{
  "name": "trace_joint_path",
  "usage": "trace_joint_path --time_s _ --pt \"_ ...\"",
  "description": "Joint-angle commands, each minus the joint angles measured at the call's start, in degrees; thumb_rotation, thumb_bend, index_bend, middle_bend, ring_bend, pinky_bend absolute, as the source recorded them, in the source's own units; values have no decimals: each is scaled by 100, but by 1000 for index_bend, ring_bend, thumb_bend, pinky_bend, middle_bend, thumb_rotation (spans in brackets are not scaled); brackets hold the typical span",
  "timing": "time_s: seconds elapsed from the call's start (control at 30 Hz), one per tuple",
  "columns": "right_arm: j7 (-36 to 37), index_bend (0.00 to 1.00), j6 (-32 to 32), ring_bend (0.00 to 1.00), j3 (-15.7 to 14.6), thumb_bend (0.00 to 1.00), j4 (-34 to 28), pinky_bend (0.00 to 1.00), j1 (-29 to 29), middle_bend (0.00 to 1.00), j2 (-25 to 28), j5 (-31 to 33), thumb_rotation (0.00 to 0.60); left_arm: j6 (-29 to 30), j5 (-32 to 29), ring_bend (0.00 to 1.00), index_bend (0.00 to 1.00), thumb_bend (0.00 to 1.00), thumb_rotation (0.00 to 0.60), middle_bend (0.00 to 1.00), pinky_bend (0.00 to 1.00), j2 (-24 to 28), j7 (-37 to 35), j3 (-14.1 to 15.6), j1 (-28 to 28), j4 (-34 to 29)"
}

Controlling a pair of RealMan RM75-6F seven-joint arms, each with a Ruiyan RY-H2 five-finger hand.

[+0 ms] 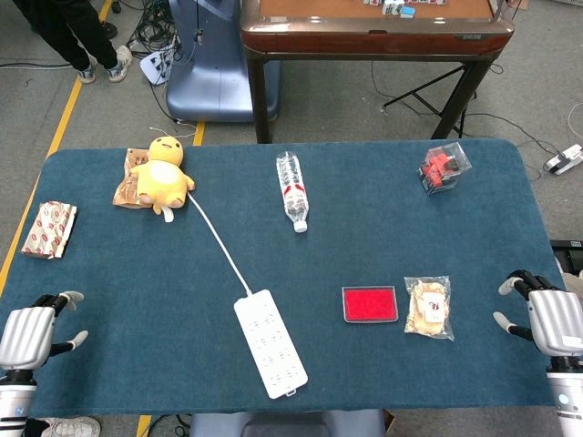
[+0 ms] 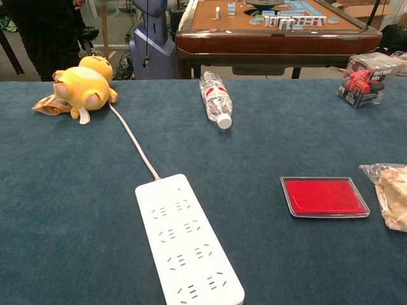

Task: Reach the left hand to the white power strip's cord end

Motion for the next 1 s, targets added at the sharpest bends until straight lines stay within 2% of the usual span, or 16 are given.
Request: trace_joint_path --time_s 0.03,0.3,0.37,0.43,0.57,0.83,0.93,1.0 --pt "-86 480 7 384 30 102 -89 598 20 366 37 2 600 -15 15 397 450 139 600 476 652 -42 -62 8 -13 81" --pt "-187 480 -73 384 70 101 -205 598 99 366 71 6 600 95 185 420 451 139 600 476 676 -53 -181 38 -8 64" --pt "-188 480 -76 384 83 101 -214 598 111 366 86 8 600 132 265 491 454 139 600 478 750 -53 -216 22 -36 9" --pt "-180 480 -79 384 102 101 -227 598 123 366 109 16 600 99 346 624 458 143 600 490 876 -26 -258 -6 -113 -109" --pt "-194 480 -78 384 133 101 -269 598 147 365 158 17 600 -185 427 767 438 174 600 589 991 107 -223 -68 -362 -485" --pt "-202 480 -133 384 134 101 -302 598 182 366 177 37 600 -711 530 827 411 187 600 705 1000 89 59 -233 -899 -772" --pt "-195 480 -139 384 135 101 -295 597 180 366 185 60 600 -913 550 878 408 200 600 791 1000 22 120 -255 -1081 -814" --pt "-198 480 -134 384 141 101 -301 598 179 366 201 68 600 -1079 550 931 409 242 600 870 1000 -2 163 -263 -1207 -870"
